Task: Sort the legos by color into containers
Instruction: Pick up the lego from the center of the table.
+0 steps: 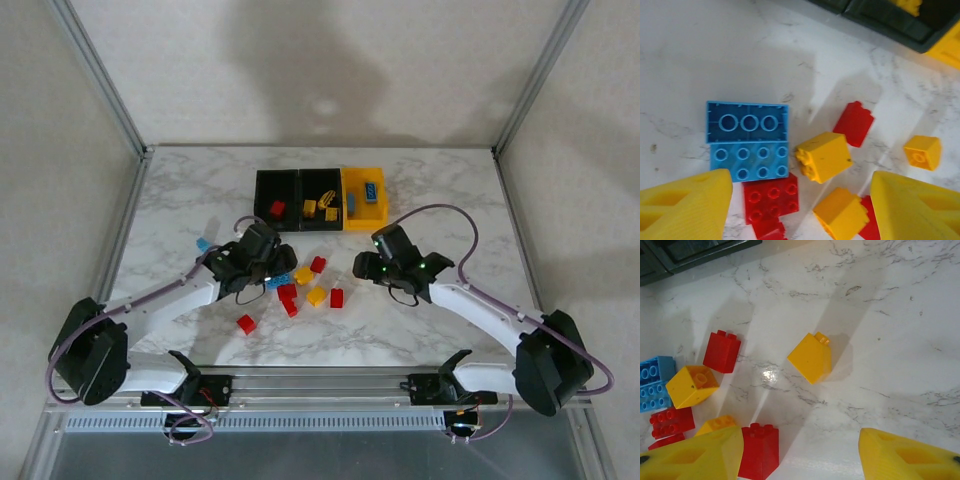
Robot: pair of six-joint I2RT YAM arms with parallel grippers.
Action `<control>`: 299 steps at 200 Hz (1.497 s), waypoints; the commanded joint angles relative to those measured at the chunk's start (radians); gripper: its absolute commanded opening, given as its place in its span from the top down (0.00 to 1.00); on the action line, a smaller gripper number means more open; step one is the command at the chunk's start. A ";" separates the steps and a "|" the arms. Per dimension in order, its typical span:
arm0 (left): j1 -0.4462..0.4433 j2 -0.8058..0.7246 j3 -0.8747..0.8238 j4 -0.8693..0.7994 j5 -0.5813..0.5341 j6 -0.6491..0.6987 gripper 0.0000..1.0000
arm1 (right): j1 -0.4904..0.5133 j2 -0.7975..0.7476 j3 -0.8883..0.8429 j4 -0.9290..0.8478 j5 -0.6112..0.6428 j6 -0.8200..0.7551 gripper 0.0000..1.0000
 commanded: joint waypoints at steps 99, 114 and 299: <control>0.002 0.205 0.066 -0.028 -0.118 0.045 0.16 | 0.013 -0.064 -0.062 0.023 -0.004 0.052 0.32; 0.002 0.226 0.071 -0.022 -0.115 0.051 0.16 | 0.013 -0.064 -0.065 0.023 -0.008 0.055 0.32; 0.013 0.436 0.197 -0.083 -0.243 0.128 0.20 | 0.015 -0.079 -0.102 0.044 -0.015 0.076 0.33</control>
